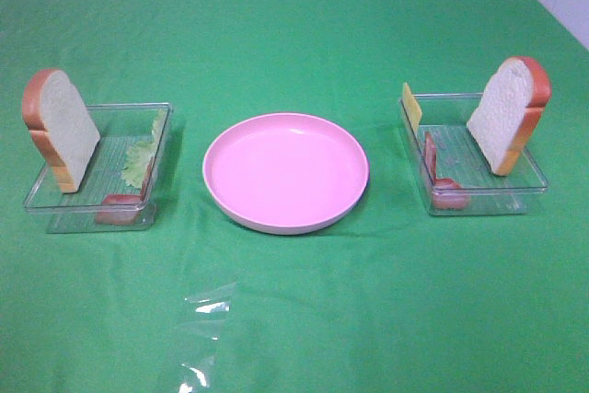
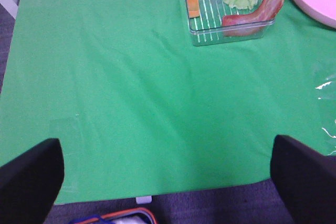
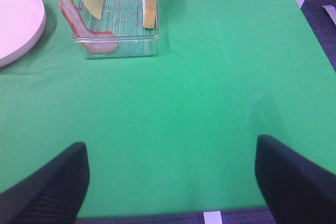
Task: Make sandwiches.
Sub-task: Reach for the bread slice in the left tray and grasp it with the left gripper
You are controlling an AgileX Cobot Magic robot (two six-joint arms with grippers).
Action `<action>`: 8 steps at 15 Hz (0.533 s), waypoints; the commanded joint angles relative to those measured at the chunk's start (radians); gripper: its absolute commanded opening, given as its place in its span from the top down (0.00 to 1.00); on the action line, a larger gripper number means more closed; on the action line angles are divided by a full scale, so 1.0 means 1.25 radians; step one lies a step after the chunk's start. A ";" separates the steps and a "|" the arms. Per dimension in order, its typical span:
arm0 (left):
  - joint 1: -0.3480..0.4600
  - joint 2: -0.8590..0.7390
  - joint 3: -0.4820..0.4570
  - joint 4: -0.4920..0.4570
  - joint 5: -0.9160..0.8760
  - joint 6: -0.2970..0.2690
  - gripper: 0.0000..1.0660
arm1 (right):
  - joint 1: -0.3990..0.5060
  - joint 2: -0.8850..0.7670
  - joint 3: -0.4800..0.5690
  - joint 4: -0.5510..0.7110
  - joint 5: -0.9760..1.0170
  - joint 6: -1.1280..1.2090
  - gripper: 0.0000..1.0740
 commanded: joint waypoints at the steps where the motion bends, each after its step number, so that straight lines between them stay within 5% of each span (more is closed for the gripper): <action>1: 0.002 0.199 -0.102 0.002 0.038 -0.019 0.04 | -0.001 -0.023 0.003 -0.006 -0.005 0.000 0.22; 4: 0.002 0.576 -0.295 -0.002 0.090 -0.054 0.04 | -0.001 -0.023 0.003 -0.006 -0.005 0.000 0.22; 8: -0.011 0.874 -0.509 0.006 0.091 -0.069 0.04 | -0.001 -0.023 0.003 -0.006 -0.005 0.000 0.22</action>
